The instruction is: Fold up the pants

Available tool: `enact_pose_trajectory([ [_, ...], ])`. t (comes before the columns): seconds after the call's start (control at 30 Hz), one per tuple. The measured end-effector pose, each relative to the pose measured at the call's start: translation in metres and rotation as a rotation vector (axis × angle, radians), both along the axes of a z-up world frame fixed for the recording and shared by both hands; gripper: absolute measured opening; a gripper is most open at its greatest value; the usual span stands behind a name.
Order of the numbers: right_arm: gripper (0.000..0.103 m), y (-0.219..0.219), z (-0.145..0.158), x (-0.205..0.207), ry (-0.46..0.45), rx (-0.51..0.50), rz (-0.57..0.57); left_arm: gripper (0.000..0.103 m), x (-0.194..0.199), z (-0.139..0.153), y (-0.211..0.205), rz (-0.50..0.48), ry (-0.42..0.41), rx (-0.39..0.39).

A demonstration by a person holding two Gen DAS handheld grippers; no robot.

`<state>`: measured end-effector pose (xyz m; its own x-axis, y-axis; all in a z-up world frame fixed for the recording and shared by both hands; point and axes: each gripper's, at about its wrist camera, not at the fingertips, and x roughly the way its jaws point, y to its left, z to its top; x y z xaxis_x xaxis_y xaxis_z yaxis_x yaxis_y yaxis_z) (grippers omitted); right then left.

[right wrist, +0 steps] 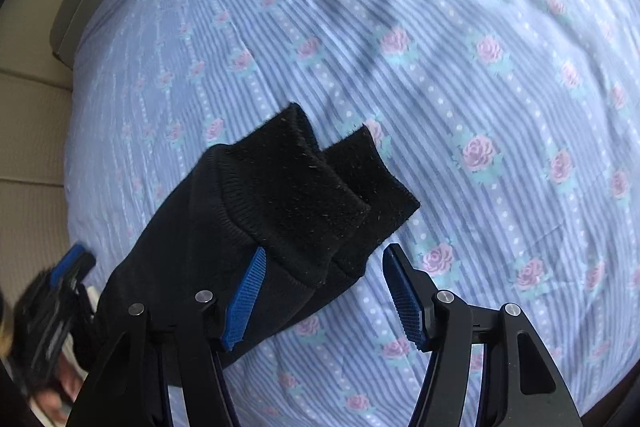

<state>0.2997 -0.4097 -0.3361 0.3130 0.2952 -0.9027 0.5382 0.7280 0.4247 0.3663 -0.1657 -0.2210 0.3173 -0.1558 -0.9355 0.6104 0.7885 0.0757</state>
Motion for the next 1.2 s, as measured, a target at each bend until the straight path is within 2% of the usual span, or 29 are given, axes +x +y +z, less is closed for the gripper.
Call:
enact_pose_trajectory([
  [0.03, 0.057, -0.001, -0.007, 0.003, 0.005, 0.027, -0.011, 0.032, -0.009, 0.001, 0.004, 0.010, 0.000, 0.005],
  [0.07, 0.047, -0.001, -0.010, 0.004, 0.007, 0.038, -0.013, 0.032, -0.016, -0.002, 0.013, 0.026, 0.004, 0.020],
  [0.1, 0.043, 0.001, -0.012, 0.006, 0.007, 0.040, -0.008, 0.032, -0.024, -0.003, 0.018, 0.039, 0.006, 0.033],
  [0.17, 0.031, 0.010, -0.007, 0.011, 0.005, -0.018, 0.022, 0.032, -0.033, -0.009, 0.033, 0.081, 0.034, 0.044],
  [0.2, 0.028, 0.015, -0.004, 0.011, 0.009, -0.051, 0.037, 0.032, -0.039, -0.013, 0.040, 0.100, 0.059, 0.037],
  [0.27, 0.003, 0.022, 0.009, 0.007, 0.000, -0.098, 0.042, 0.032, -0.048, -0.019, 0.054, 0.144, 0.088, 0.030],
  [0.37, 0.003, 0.020, 0.034, -0.006, 0.027, -0.256, 0.006, 0.032, -0.059, -0.023, 0.073, 0.216, 0.126, 0.000],
  [0.5, 0.004, 0.013, 0.032, -0.004, 0.056, -0.213, 0.023, 0.032, -0.070, -0.018, 0.092, 0.286, 0.128, -0.035],
  [0.53, 0.007, 0.019, 0.042, -0.001, 0.050, -0.253, 0.050, 0.038, -0.072, -0.013, 0.098, 0.303, 0.114, -0.045],
  [0.57, 0.015, 0.027, 0.052, 0.000, 0.039, -0.277, 0.083, 0.049, -0.075, -0.007, 0.107, 0.331, 0.092, -0.057],
  [0.6, 0.023, 0.030, 0.057, -0.008, 0.024, -0.283, 0.105, 0.053, -0.078, 0.000, 0.118, 0.354, 0.069, -0.073],
  [0.63, 0.040, 0.046, 0.071, -0.009, -0.010, -0.279, 0.141, 0.057, -0.079, 0.005, 0.127, 0.367, 0.051, -0.086],
  [0.67, 0.051, 0.057, 0.080, -0.010, -0.030, -0.274, 0.161, 0.057, -0.081, 0.011, 0.138, 0.378, 0.033, -0.093],
  [0.77, 0.052, 0.103, 0.102, -0.011, -0.098, -0.282, 0.250, 0.062, -0.080, 0.021, 0.177, 0.400, 0.000, -0.093],
  [0.9, 0.052, 0.156, 0.103, -0.011, -0.085, -0.232, 0.333, 0.064, -0.060, 0.018, 0.236, 0.450, 0.003, -0.107],
  [1.07, 0.052, 0.227, 0.087, -0.002, -0.044, -0.180, 0.473, 0.066, -0.025, -0.006, 0.277, 0.414, 0.089, -0.138],
  [1.2, 0.052, 0.261, 0.082, 0.001, -0.033, -0.184, 0.538, 0.066, -0.002, -0.031, 0.275, 0.360, 0.206, -0.167],
])
